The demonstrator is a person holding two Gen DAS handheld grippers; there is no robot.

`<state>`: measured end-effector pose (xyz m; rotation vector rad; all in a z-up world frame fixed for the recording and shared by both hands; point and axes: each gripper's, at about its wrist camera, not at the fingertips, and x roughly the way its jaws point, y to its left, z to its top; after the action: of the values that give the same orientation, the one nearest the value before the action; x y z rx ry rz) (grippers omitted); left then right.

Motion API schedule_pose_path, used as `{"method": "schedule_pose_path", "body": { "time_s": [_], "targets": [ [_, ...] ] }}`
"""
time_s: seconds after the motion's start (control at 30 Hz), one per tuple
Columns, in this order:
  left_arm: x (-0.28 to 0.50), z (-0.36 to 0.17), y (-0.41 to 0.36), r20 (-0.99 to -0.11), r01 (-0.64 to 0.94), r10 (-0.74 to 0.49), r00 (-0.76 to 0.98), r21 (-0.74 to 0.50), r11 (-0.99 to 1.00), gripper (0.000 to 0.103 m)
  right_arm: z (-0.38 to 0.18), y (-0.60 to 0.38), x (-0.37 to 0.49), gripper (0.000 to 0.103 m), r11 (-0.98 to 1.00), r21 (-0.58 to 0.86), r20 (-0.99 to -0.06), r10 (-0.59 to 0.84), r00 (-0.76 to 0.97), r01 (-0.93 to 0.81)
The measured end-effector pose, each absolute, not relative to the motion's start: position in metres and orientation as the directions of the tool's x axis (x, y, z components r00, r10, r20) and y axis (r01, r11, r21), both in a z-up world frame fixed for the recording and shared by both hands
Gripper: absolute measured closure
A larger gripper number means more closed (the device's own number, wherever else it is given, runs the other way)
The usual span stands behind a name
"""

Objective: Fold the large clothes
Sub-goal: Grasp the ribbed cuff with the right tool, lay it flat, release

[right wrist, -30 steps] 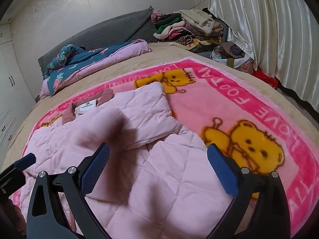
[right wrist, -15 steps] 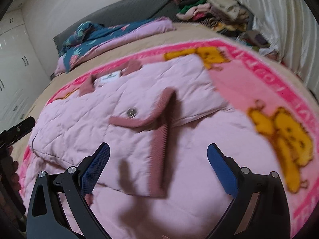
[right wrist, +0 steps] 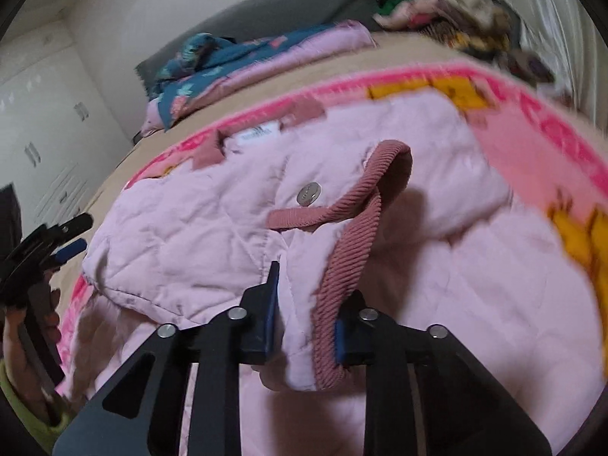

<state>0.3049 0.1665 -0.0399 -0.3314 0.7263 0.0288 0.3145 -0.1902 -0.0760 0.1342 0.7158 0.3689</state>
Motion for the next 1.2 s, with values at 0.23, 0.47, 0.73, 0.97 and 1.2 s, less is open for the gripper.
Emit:
{"method": "schedule_pose_path", "body": {
  "time_s": [0.23, 0.47, 0.73, 0.97, 1.2],
  "targets": [
    [0.308, -0.038, 0.168, -0.659, -0.146, -0.074, 0.748, -0.272, 0.951, 0.010, -0.008, -0.174, 0.328, 0.085, 0.933, 0.044, -0.498, 0.331, 0.802, -0.358],
    [0.313, -0.037, 0.161, -0.659, -0.120, -0.074, 0.748, -0.243, 0.962, 0.010, 0.002, -0.175, 0.360, 0.085, 0.944, 0.002, -0.504, 0.285, 0.815, -0.329],
    [0.319, -0.038, 0.152, -0.664, -0.093, -0.083, 0.743, -0.225, 0.970, 0.010, -0.036, -0.184, 0.376, 0.085, 0.959, 0.055, -0.567, 0.259, 0.782, -0.277],
    [0.324, -0.040, 0.138, -0.669, -0.059, -0.101, 0.736, -0.212, 0.975, 0.010, -0.048, -0.187, 0.381, 0.079, 0.964, 0.063, -0.594, 0.244, 0.766, -0.258],
    [0.326, -0.043, 0.118, -0.680, -0.023, -0.117, 0.724, -0.194, 0.981, 0.010, -0.050, -0.184, 0.379, 0.072, 0.970, 0.017, -0.594, 0.207, 0.778, -0.244]
  ]
}}
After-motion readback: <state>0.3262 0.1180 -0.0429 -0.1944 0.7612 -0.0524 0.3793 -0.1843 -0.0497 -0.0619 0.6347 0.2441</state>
